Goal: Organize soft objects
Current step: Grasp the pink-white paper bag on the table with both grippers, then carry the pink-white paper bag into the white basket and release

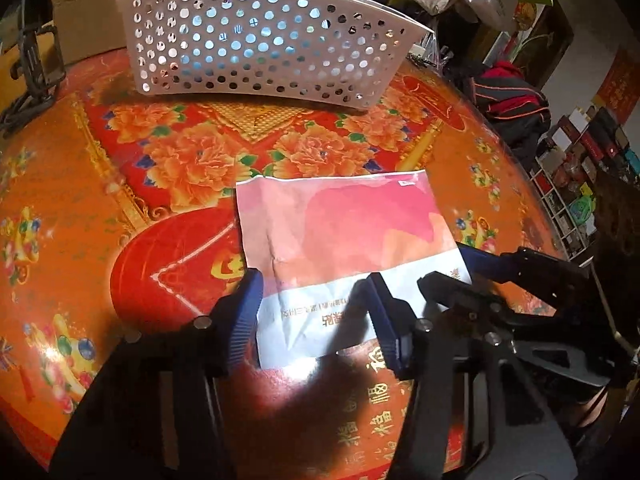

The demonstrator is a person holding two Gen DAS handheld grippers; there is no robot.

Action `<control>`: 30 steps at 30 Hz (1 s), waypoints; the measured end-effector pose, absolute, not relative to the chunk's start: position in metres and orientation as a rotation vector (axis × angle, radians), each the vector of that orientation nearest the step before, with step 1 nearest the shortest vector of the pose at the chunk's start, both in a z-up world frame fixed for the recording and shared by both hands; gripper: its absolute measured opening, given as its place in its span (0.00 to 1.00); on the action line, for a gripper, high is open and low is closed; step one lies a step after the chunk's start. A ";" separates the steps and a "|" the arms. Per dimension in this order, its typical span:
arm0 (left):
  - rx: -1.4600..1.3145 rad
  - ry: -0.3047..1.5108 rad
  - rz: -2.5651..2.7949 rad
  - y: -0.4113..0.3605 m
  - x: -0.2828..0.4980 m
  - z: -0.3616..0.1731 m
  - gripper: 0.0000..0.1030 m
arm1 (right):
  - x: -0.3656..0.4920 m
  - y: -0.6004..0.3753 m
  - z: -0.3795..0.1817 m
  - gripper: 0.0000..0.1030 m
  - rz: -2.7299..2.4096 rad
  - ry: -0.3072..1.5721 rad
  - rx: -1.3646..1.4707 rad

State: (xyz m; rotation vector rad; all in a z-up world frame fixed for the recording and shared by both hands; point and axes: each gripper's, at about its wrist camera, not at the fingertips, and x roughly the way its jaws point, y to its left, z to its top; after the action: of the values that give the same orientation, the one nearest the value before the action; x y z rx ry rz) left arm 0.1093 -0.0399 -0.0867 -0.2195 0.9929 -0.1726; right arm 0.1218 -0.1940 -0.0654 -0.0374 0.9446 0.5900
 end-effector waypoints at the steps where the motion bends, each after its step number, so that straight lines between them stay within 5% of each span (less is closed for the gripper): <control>1: -0.217 0.993 -0.172 -0.040 0.110 -0.087 0.45 | 0.121 -0.193 -0.065 0.38 0.590 0.944 -0.045; 8: -0.240 0.994 -0.217 -0.038 0.109 -0.087 0.25 | 0.121 -0.186 -0.065 0.31 0.575 0.942 -0.058; 17: -0.252 0.966 -0.237 -0.034 0.106 -0.088 0.22 | 0.116 -0.181 -0.059 0.14 0.537 0.899 -0.076; 30: -0.260 0.873 -0.215 -0.019 0.091 -0.064 0.19 | 0.110 -0.171 -0.040 0.11 0.556 0.835 -0.073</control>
State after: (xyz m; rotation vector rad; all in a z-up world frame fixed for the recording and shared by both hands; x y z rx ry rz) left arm 0.0910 -0.0191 -0.0643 -0.2603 0.8726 -0.2153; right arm 0.1101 -0.1711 -0.0397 -0.0726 0.8346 0.5563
